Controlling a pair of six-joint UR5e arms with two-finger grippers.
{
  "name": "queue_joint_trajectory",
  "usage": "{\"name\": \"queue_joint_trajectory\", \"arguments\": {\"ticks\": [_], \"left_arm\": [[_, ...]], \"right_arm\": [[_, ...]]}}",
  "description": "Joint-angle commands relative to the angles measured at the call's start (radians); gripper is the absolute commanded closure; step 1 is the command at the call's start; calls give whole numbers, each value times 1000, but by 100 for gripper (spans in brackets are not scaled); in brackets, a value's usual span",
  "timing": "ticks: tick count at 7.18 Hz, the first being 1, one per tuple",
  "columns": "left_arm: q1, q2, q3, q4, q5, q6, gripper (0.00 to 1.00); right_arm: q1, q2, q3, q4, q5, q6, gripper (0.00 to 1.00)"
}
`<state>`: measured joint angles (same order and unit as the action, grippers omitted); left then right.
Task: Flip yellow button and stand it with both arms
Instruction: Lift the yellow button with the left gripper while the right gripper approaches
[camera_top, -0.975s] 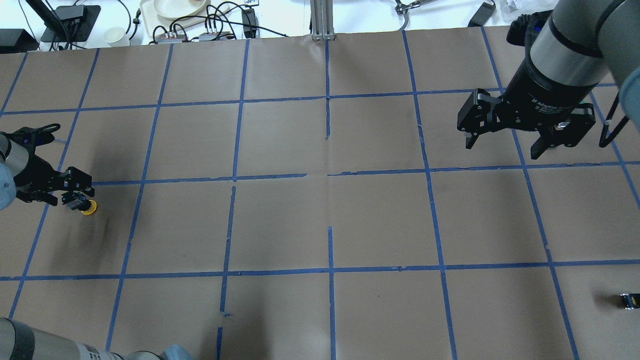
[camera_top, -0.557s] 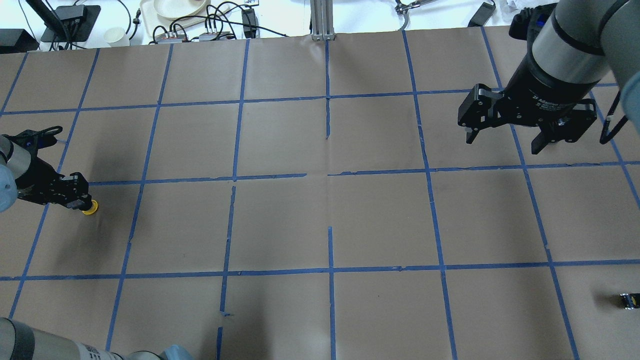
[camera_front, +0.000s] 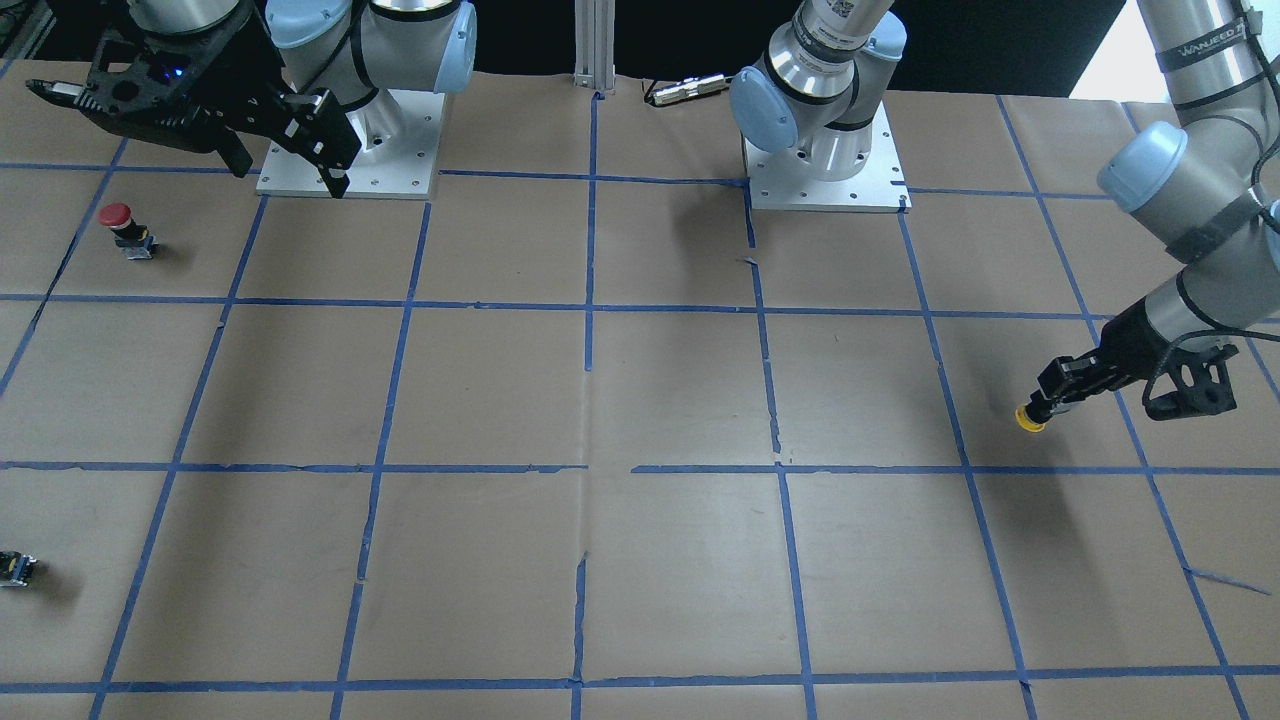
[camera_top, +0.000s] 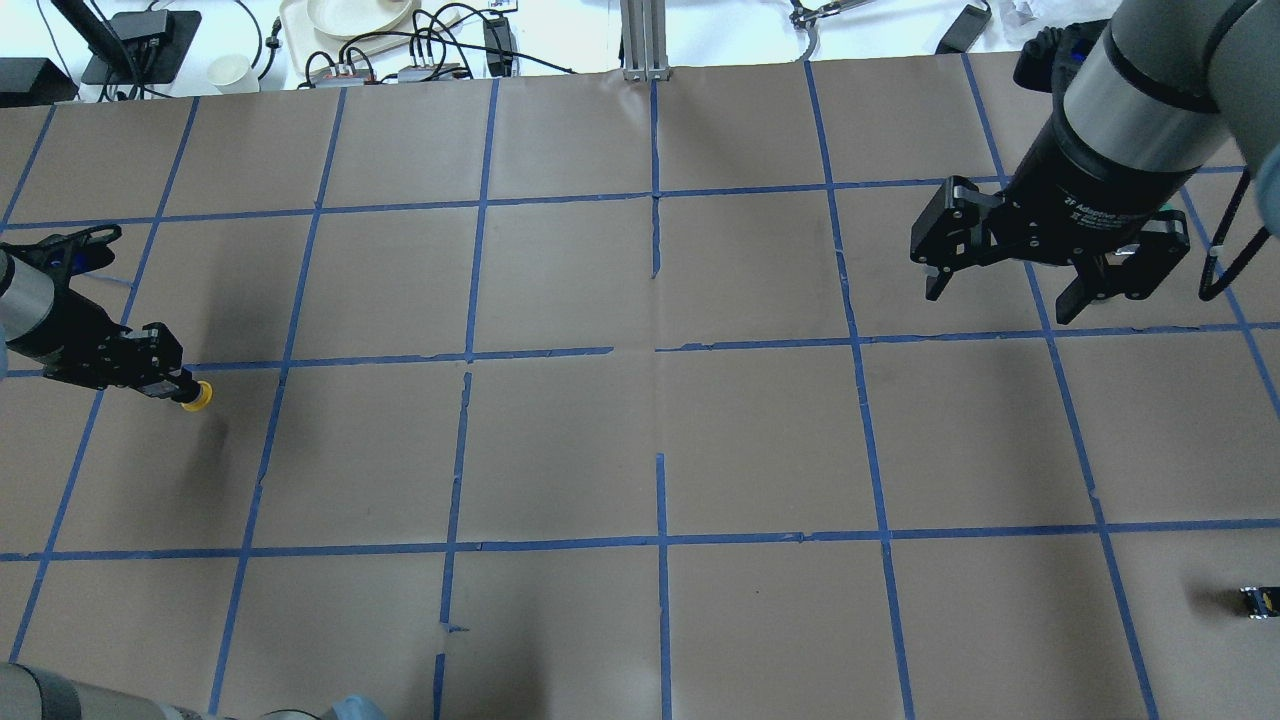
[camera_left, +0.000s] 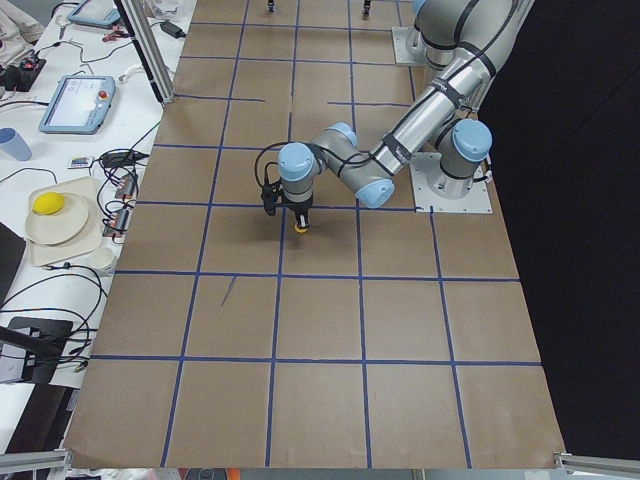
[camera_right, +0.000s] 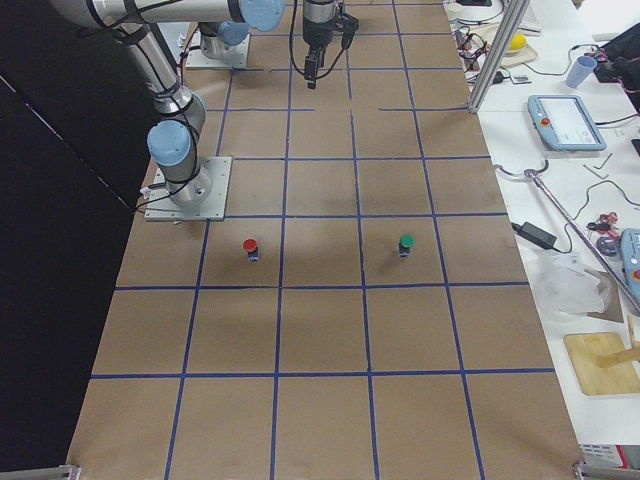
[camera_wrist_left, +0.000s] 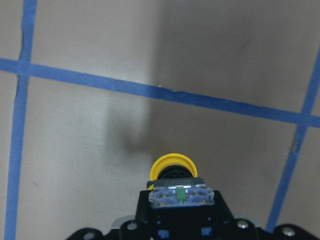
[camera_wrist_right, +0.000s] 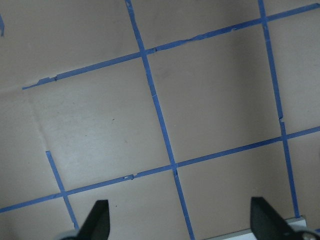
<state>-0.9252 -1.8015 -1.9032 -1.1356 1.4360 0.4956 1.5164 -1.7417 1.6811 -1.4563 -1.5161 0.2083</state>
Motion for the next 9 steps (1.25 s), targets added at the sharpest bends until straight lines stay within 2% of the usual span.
{"name": "queue_joint_trajectory", "arguments": {"ticks": [1, 2, 3, 4, 5, 7, 8, 9], "left_arm": [[-111, 88, 36, -227, -126, 1, 94], [-192, 103, 96, -325, -219, 0, 94], [-237, 116, 178, -490, -340, -18, 94], [-259, 126, 263, -656, -470, -34, 94], [-282, 145, 297, -752, -600, -34, 94], [-367, 178, 294, -780, -840, -119, 94], [-398, 183, 294, -779, -950, -158, 94], [-406, 189, 293, -779, -992, -161, 94]], "right_arm": [[-1, -51, -1, 71, 69, 25, 0], [1, -55, -6, 103, 120, 105, 0], [-1, -52, -12, 115, 202, 270, 0], [-2, -47, -8, 108, 334, 343, 0], [-11, -30, -9, 106, 423, 389, 0], [-57, -29, -8, 105, 682, 414, 0], [-58, -24, 0, 94, 761, 428, 0], [-58, -19, 0, 68, 825, 481, 0]]}}
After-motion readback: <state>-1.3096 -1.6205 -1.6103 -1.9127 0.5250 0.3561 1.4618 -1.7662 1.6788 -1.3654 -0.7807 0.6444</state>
